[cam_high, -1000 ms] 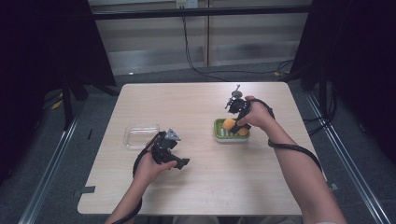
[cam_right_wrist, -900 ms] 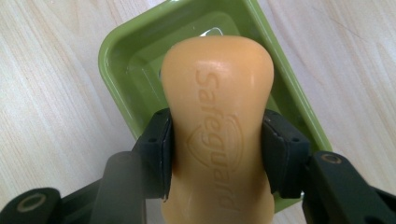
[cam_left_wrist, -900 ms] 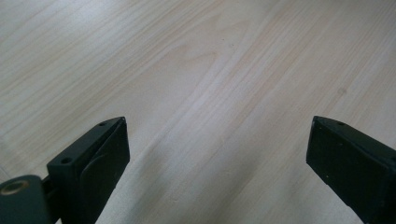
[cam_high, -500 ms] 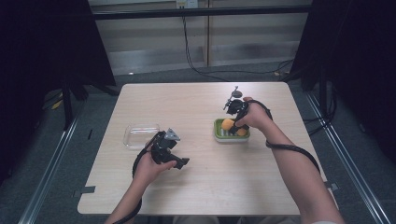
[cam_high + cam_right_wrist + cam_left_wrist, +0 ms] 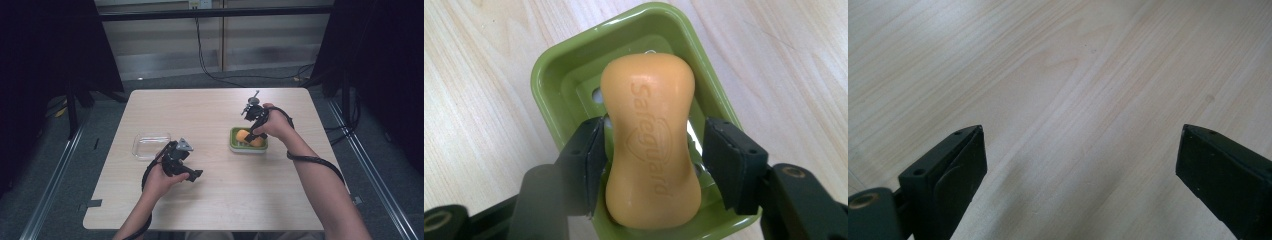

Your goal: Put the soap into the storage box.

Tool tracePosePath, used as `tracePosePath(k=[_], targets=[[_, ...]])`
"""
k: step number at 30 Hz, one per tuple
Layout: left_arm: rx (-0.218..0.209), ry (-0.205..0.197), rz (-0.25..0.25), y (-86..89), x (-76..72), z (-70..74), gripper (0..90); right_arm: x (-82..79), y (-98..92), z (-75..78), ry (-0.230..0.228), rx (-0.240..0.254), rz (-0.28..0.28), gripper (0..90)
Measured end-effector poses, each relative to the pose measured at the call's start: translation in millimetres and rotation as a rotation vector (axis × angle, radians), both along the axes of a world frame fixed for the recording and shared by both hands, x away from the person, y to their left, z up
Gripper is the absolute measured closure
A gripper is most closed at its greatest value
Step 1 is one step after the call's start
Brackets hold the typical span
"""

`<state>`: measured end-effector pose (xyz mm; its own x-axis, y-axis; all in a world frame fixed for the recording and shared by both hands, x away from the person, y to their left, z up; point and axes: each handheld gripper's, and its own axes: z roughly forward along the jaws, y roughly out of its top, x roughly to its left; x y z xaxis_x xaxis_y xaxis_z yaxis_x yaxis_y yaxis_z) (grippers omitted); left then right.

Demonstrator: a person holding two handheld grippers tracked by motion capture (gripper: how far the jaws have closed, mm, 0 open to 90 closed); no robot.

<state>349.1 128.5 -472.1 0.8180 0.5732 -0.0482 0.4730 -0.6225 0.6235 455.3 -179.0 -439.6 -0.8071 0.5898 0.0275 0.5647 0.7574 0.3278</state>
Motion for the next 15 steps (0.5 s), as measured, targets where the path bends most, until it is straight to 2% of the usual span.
tracePosePath(k=[3,5,6,7,9,12,13,15], targets=[[0.017,-0.010,-0.004,0.1,0.2,0.7,6.2,-1.9,-1.6,1.3,0.009,0.015,-0.022,39.2],[0.008,-0.012,-0.004,-0.5,0.2,-0.3,6.2,-2.7,-2.2,2.0,0.010,0.017,-0.033,37.2],[0.019,-0.025,-0.006,-0.2,0.6,-0.2,6.3,-3.1,-3.3,2.8,0.011,0.018,-0.037,35.4],[0.012,-0.014,-0.008,-0.8,0.5,-0.5,6.2,-3.6,-4.7,3.1,0.002,0.031,-0.045,34.2],[0.024,-0.014,-0.013,-1.0,0.7,0.1,6.3,-6.3,-8.1,6.7,-0.009,0.050,-0.053,31.7],[0.003,-0.013,-0.003,-3.2,0.3,-0.9,6.2,-10.0,-11.2,9.7,-0.007,0.054,-0.074,29.4],[0.020,-0.006,-0.024,-2.8,1.1,0.4,6.2,-10.0,-11.2,9.7,-0.007,0.054,-0.074,29.4],[0.024,-0.011,-0.022,-4.8,0.7,0.1,6.2,-15.6,-15.8,12.2,-0.014,0.068,-0.083,27.4]])
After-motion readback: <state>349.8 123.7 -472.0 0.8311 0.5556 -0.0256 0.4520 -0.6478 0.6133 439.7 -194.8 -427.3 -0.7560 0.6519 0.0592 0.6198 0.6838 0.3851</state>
